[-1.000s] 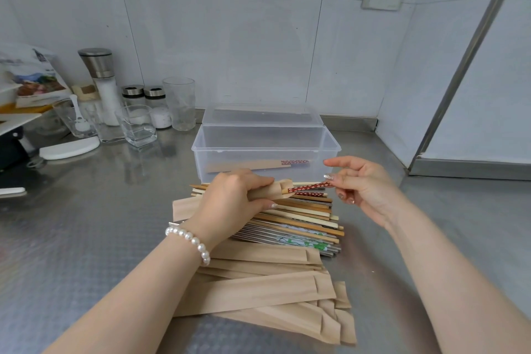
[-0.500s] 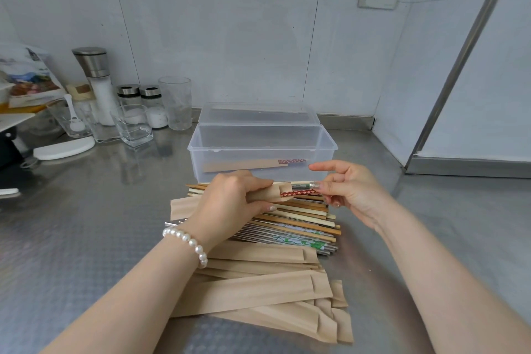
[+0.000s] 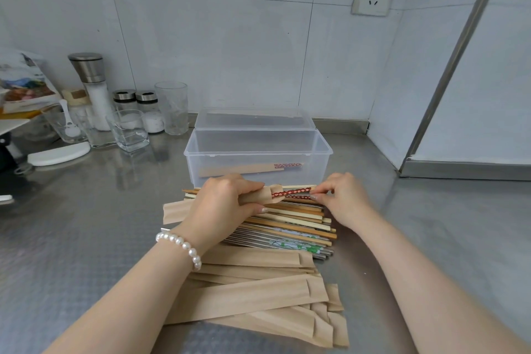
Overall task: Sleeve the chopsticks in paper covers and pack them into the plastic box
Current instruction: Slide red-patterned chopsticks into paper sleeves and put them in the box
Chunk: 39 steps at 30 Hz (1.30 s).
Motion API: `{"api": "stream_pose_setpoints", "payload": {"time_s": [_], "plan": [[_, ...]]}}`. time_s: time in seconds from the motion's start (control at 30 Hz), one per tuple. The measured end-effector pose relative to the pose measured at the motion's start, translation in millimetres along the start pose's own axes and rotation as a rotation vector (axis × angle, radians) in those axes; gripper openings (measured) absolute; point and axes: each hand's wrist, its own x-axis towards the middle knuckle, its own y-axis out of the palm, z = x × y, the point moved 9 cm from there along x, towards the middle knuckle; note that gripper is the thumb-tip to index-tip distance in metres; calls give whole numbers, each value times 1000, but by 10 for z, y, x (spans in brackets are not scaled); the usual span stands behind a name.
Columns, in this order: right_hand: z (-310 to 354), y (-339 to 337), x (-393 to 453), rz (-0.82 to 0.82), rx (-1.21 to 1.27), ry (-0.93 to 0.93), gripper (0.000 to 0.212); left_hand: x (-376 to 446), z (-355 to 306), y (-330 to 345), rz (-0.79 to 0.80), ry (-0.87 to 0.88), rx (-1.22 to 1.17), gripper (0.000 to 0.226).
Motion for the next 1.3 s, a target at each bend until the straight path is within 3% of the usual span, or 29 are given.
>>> {"api": "stream_pose_setpoints", "payload": {"time_s": [0.17, 0.27, 0.5, 1.07, 1.17, 1.3], "plan": [[-17, 18, 30, 38, -26, 16, 17, 6, -17, 23, 17, 11, 2, 43], [-52, 35, 34, 100, 52, 20, 4, 1, -21, 26, 23, 13, 7, 43], [-55, 102, -5, 219, 108, 2, 23, 5, -14, 27, 25, 3, 3, 41], [-96, 192, -46, 382, -51, 54, 22, -2, -24, 55, 58, -6, 11, 42], [-130, 169, -24, 342, 13, 49, 20, 0, -25, 61, 61, -6, 12, 41], [-101, -121, -8, 93, 483, 50, 20, 3, -18, 54, 68, -7, 15, 40]]}}
